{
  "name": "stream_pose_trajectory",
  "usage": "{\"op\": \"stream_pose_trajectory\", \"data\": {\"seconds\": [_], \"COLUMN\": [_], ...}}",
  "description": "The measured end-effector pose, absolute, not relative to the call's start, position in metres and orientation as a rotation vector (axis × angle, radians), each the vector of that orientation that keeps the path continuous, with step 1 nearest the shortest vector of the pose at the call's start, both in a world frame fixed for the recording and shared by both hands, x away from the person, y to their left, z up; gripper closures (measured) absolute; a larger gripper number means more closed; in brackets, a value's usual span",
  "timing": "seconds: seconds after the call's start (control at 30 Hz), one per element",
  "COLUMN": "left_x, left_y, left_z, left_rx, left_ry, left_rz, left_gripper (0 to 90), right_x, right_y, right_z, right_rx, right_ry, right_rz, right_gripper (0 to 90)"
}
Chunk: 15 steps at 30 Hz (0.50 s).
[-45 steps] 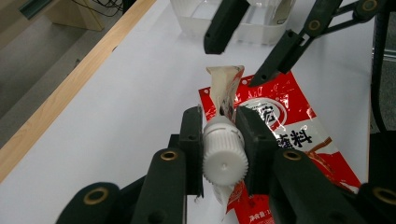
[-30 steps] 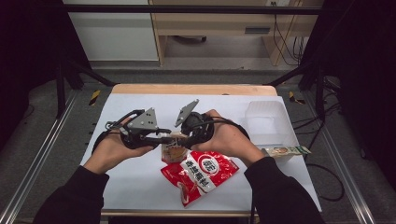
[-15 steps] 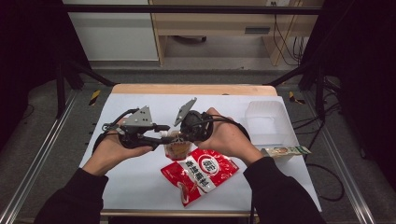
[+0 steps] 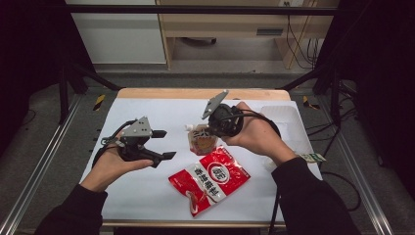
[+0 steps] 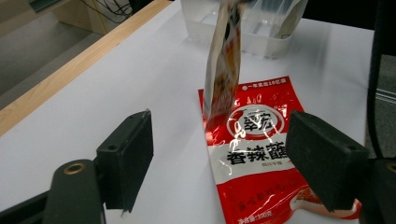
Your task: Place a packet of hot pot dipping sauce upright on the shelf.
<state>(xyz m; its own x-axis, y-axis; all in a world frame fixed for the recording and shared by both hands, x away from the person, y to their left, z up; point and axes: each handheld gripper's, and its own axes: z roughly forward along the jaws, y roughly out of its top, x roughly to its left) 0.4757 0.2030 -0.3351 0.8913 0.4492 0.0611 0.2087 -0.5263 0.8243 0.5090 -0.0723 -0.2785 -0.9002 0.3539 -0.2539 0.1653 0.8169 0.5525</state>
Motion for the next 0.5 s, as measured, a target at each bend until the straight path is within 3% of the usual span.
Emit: {"op": "stream_pose_trajectory", "data": {"seconds": [0.27, 0.5], "left_x": [0.473, 0.467], "left_y": [0.218, 0.230], "left_z": [-0.347, -0.355], "left_rx": [2.137, 2.134], "left_ry": [0.531, 0.561], "left_rz": [0.354, 0.381], "left_gripper": [13.8, 11.9], "right_x": [0.512, 0.511], "right_y": [-0.095, -0.113], "right_z": [-0.270, -0.264], "right_rx": [0.432, 0.444], "right_ry": [2.607, 2.585], "right_rz": [0.798, 0.808], "right_gripper": [88.2, 88.2]}}
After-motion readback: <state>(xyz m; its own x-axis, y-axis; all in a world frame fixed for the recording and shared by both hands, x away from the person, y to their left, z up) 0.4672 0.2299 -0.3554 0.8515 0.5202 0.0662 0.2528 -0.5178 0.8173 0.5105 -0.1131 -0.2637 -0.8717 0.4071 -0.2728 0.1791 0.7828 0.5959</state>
